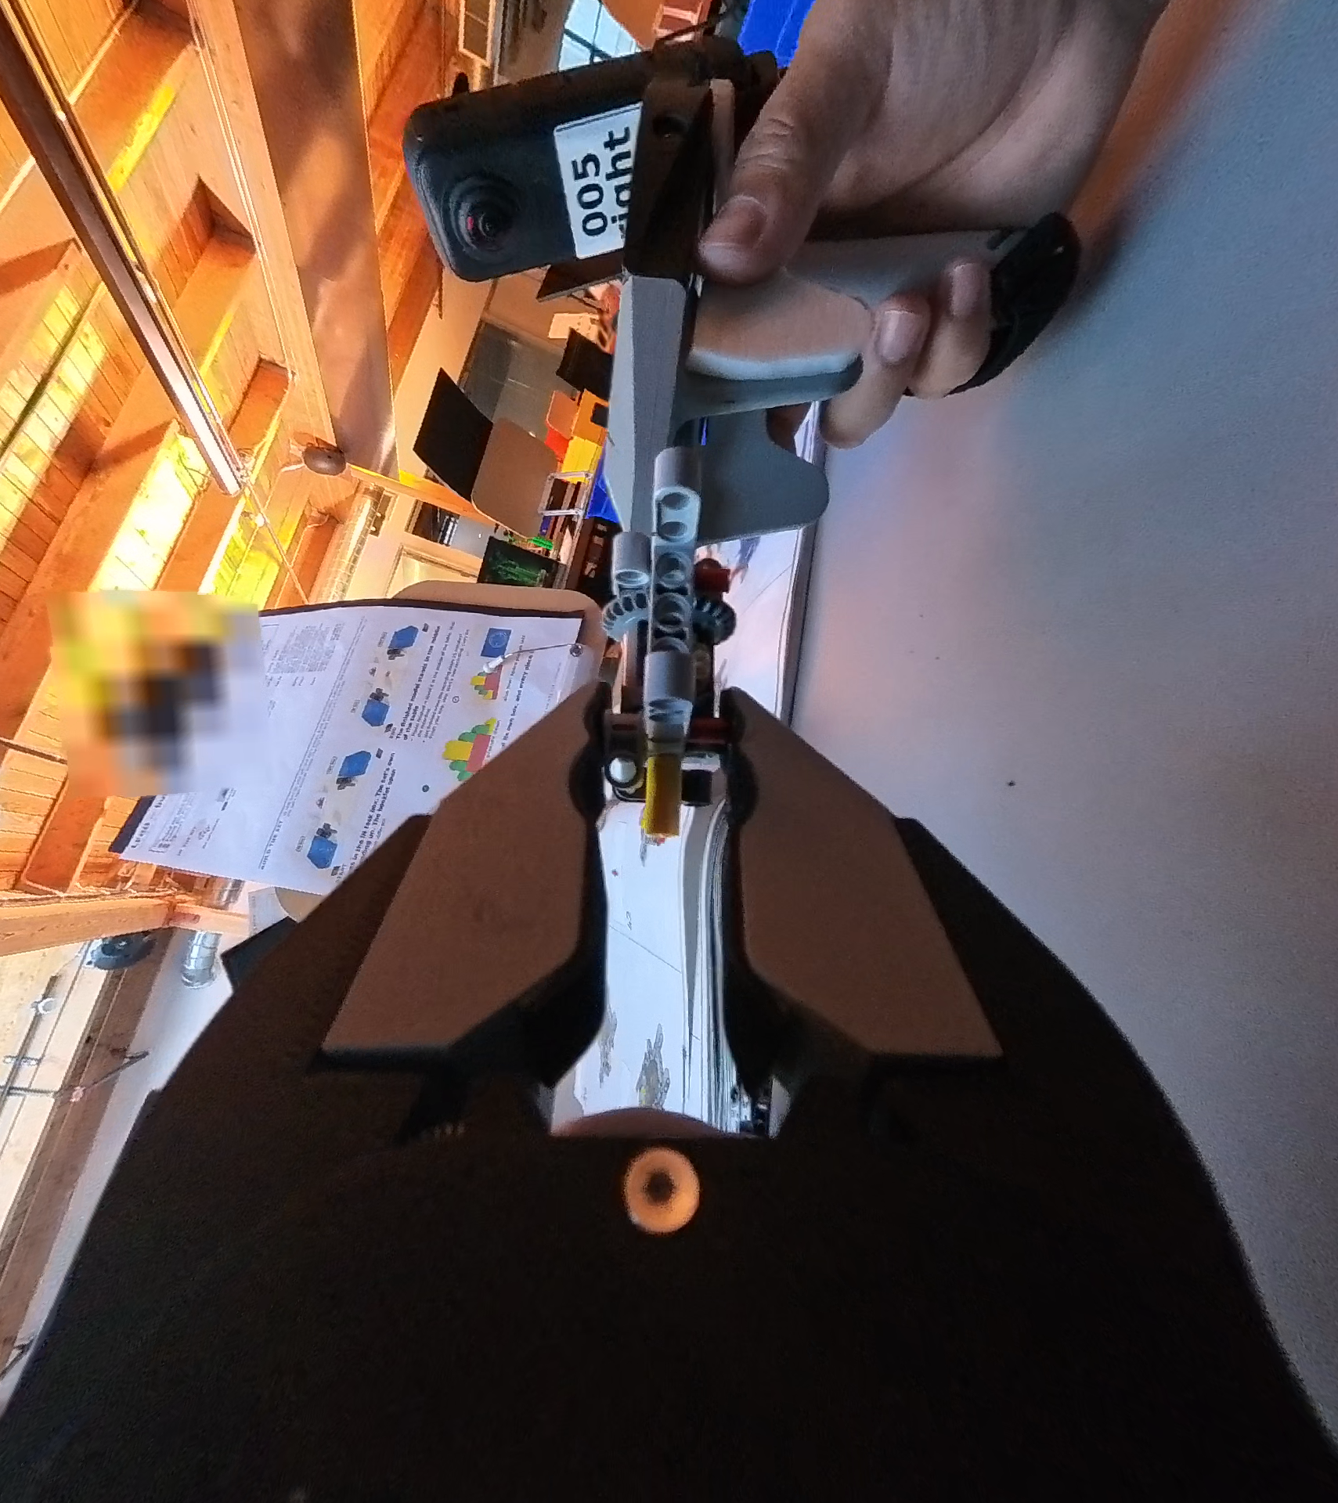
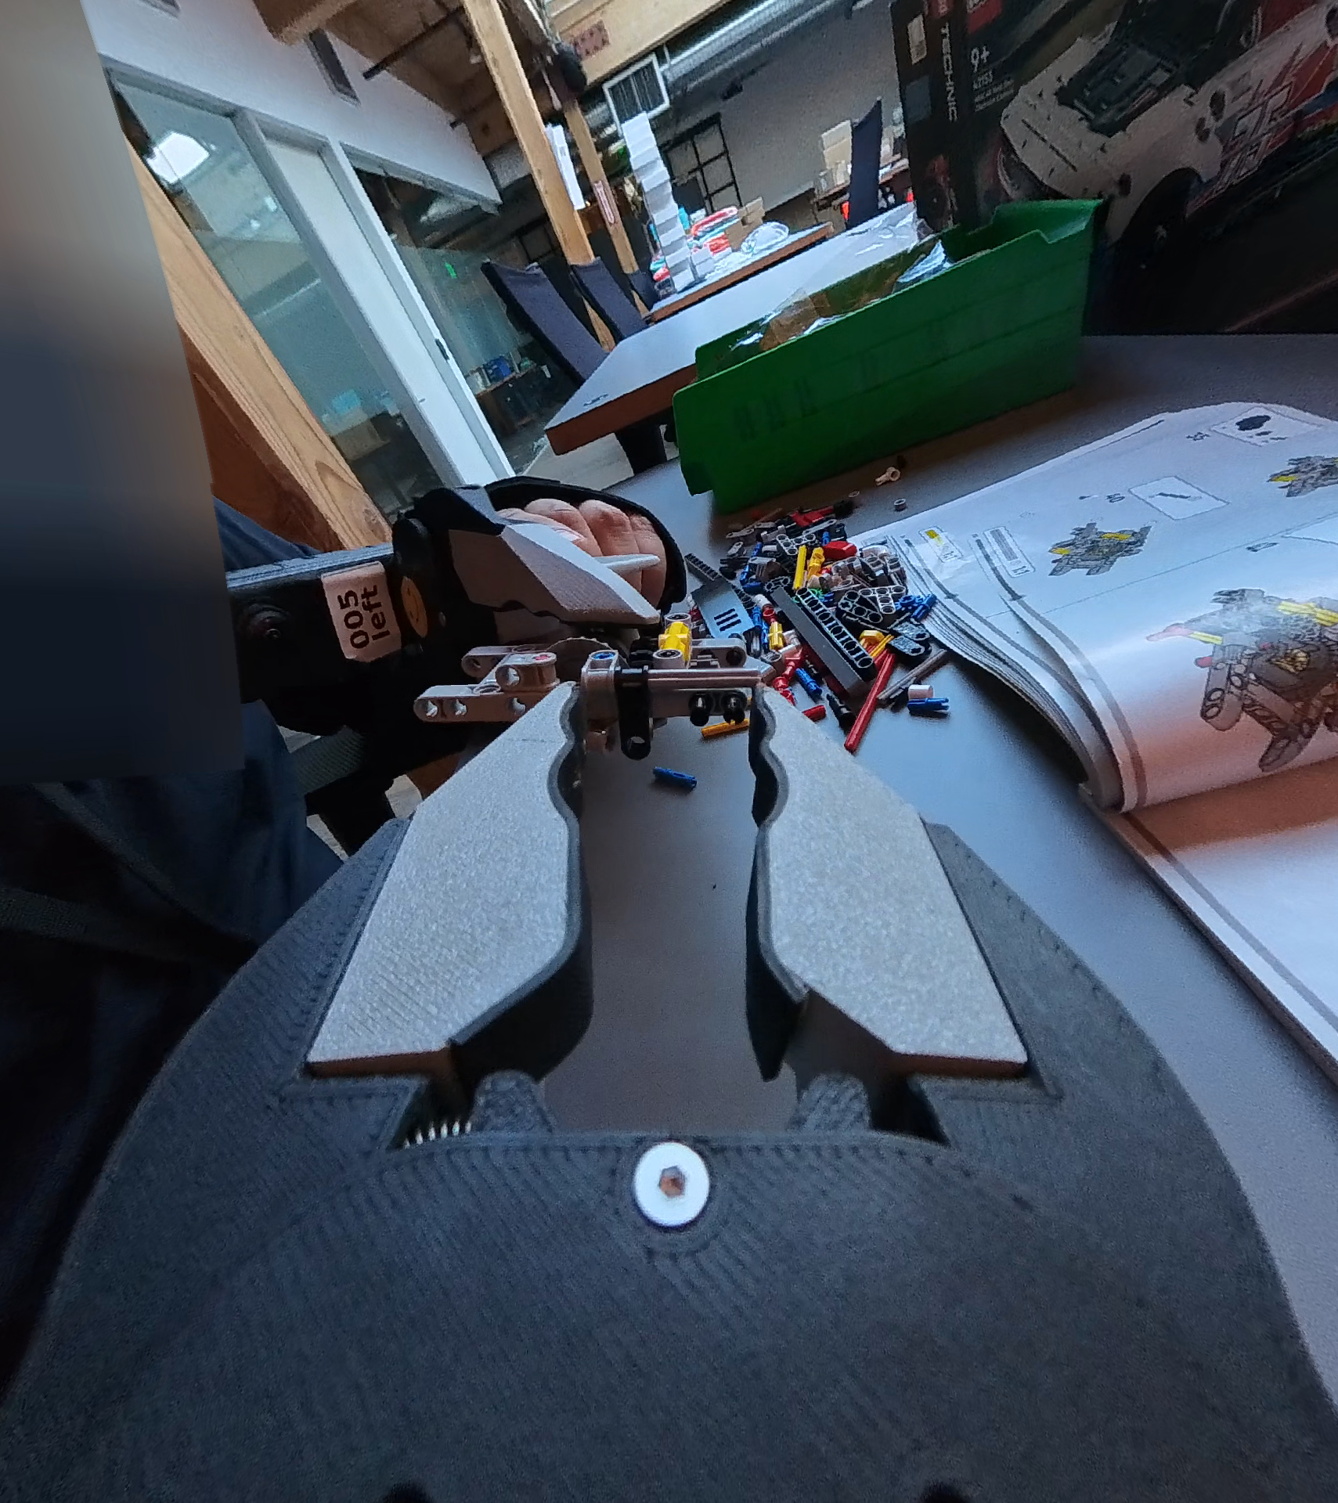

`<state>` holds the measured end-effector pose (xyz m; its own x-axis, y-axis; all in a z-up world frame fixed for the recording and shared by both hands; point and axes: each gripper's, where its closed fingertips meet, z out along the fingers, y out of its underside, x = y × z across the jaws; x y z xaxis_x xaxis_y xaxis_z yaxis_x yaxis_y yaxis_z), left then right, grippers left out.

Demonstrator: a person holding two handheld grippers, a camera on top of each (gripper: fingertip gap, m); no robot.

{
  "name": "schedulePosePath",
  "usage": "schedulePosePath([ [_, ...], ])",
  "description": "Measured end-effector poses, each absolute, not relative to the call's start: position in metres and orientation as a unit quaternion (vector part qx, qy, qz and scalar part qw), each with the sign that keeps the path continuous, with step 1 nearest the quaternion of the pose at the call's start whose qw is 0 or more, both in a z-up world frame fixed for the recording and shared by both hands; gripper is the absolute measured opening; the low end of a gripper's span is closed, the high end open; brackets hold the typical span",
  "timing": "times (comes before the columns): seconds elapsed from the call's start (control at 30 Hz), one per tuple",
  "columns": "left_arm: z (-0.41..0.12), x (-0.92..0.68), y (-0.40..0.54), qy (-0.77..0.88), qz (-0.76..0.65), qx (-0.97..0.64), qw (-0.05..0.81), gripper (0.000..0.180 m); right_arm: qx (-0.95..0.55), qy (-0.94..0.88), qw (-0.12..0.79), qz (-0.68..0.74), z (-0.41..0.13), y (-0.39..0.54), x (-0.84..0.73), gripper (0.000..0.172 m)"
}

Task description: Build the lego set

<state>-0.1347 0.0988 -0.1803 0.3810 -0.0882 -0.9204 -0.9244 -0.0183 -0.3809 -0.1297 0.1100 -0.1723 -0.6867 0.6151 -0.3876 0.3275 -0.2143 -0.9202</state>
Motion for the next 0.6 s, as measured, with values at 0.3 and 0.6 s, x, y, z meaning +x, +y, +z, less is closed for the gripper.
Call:
schedulePosePath([
  [0.3,-0.1789,-0.1333,0.098,0.412,0.362,-0.611,0.571,0.023,-0.381,-0.608,0.09,0.691,-0.1713,0.1101,-0.1294,0.037],
  [0.6,-0.1782,-0.1321,0.0973,0.413,0.36,-0.609,0.573,0.023,-0.374,-0.61,0.091,0.693,-0.1707,0.1096,-0.129,0.037],
])
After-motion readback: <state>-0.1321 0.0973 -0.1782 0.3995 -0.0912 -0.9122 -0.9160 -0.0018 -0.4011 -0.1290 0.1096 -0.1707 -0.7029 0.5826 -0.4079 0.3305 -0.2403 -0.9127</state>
